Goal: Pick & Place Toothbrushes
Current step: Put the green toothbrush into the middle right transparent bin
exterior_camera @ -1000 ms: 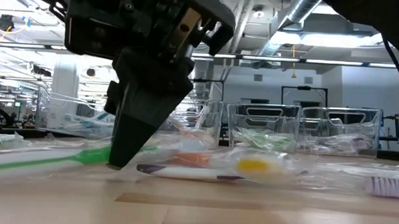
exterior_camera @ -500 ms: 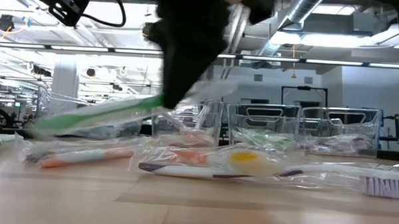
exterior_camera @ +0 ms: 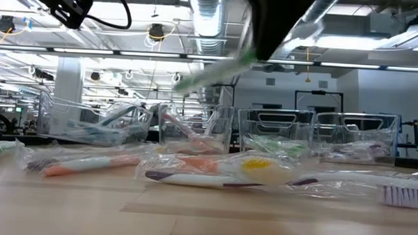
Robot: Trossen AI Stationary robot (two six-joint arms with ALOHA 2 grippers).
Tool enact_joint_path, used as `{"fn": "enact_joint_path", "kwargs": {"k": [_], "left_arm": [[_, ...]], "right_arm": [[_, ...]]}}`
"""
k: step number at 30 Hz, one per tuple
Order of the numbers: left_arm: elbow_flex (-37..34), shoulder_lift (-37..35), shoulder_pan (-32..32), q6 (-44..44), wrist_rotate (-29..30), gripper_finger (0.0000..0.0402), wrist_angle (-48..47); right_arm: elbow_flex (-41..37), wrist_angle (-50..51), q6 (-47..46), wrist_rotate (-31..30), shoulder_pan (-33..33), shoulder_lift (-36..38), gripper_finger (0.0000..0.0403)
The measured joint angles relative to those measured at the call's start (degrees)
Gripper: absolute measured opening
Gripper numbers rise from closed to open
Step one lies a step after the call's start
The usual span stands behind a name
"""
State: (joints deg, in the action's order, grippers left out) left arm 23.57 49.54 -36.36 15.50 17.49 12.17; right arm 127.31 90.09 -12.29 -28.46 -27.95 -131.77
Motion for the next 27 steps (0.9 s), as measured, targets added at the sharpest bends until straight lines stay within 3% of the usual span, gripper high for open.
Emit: {"fn": "enact_joint_path", "kwargs": {"k": [6, 13, 20, 27], "left_arm": [[0.0, 0.0, 0.0, 0.01, -0.01, 0.009, -0.62], [0.0, 0.0, 0.0, -0.52, 0.07, 0.009, -0.69], [0.0, 0.0, 0.13, -3.22, 4.4, 0.009, -0.62], [0.0, 0.0, 1.33, -4.35, 6.74, 0.009, -0.58]], "right_arm": [[-6.79, -0.21, -4.7, -3.57, -0.97, 10.44, 0.0014], [-25.56, -1.4, -18.15, -9.9, 2.65, 31.19, 0.0014], [-49.67, -23.34, -27.84, -4.71, 17.45, 50.94, 0.0014], [-61.0, -38.82, -24.95, -1.62, 34.5, 58.02, 0.0014]]}}
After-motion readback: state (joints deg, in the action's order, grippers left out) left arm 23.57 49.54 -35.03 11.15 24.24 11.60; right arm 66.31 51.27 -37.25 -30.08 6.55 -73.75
